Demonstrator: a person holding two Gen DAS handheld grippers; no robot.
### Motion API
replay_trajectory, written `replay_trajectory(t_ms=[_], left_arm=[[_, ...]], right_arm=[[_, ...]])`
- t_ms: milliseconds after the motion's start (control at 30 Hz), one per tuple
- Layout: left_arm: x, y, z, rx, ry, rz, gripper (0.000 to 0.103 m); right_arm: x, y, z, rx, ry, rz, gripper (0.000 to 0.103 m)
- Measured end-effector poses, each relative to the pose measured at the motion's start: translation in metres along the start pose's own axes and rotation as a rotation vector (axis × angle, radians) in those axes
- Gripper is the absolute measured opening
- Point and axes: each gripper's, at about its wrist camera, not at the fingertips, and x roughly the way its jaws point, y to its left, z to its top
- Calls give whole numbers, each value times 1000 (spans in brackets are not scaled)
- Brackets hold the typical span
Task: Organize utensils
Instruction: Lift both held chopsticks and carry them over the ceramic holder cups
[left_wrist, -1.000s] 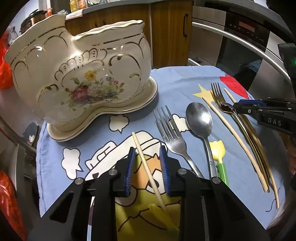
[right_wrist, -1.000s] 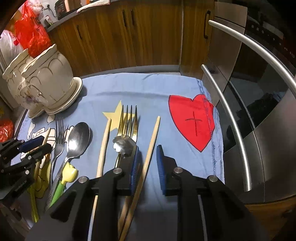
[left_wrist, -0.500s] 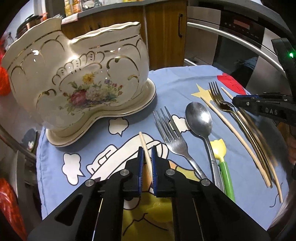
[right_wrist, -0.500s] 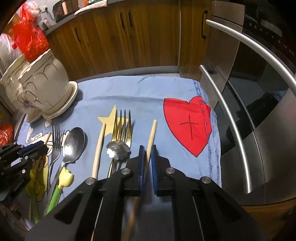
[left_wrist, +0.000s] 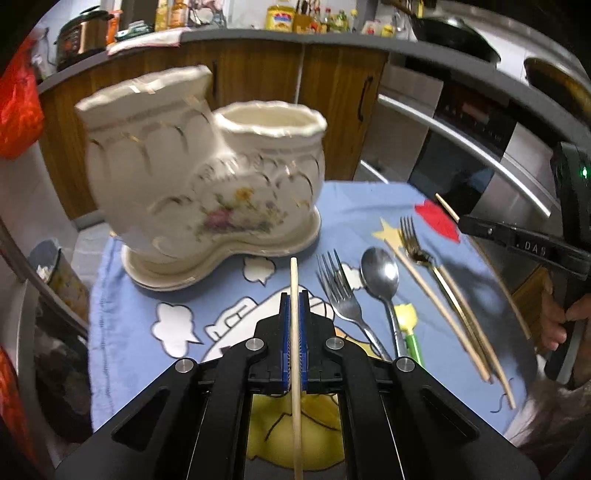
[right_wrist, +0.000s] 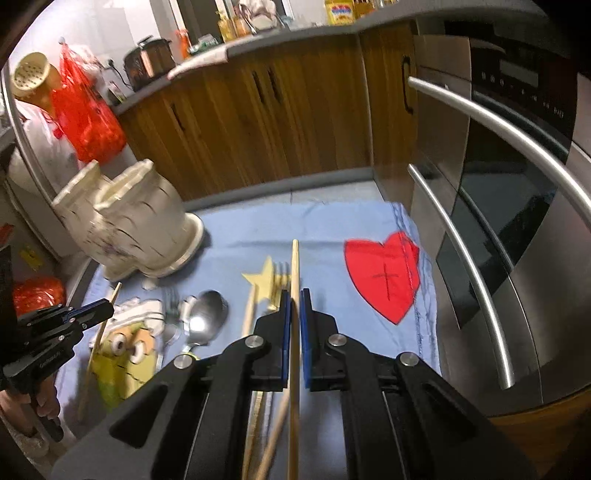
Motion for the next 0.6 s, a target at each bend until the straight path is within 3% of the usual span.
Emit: replay_trajectory(t_ms=[367, 500, 600], left_arm=[[-61, 13, 20, -29, -145, -11, 5], [-85, 25, 46, -63, -208, -50, 5], [-101, 35, 76, -62, -278, -37, 5]], right_arm=[[-37, 50, 33, -58, -133, 134, 5], [-38, 73, 56, -78, -181, 181, 5], [-32, 91, 79, -82, -236, 214, 5]])
